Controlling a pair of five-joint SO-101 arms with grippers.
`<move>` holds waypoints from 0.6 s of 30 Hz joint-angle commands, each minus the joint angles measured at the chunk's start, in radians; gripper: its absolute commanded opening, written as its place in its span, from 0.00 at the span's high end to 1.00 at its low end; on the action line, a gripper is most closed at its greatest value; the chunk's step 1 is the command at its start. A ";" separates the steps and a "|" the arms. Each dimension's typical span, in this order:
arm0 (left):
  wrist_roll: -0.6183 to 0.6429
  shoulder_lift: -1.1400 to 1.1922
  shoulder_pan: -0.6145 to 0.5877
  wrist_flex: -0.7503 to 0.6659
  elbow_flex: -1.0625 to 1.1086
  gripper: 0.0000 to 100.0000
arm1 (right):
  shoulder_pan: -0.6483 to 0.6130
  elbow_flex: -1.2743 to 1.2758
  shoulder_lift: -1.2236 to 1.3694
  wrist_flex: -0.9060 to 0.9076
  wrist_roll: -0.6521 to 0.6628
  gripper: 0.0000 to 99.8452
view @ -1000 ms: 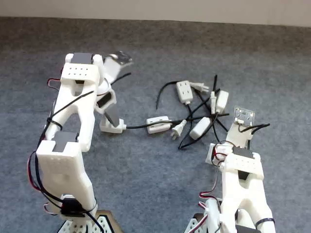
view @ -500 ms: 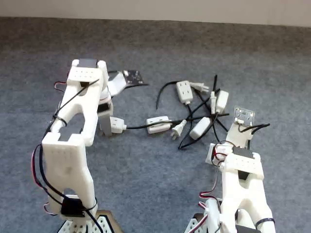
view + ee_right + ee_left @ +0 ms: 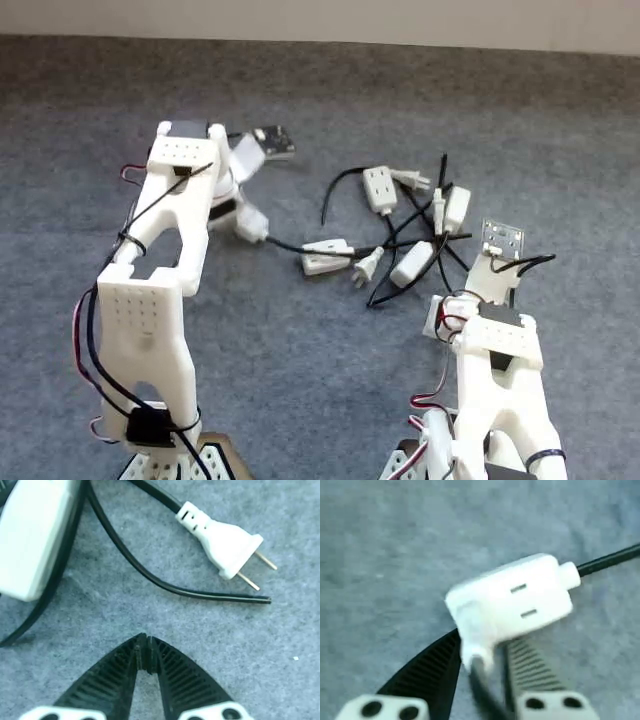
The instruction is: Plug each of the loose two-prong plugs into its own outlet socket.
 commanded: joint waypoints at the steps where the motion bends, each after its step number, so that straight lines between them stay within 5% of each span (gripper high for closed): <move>1: 0.121 -0.025 0.010 -0.035 -0.127 0.97 | 0.008 -0.008 -0.001 -0.018 0.002 0.99; 9: 0.385 -0.024 0.012 -0.123 -0.243 0.96 | 0.008 -0.008 -0.001 -0.018 0.002 0.99; 18: 0.783 -0.030 0.073 0.068 -0.243 0.96 | 0.008 -0.010 -0.001 -0.018 0.002 0.99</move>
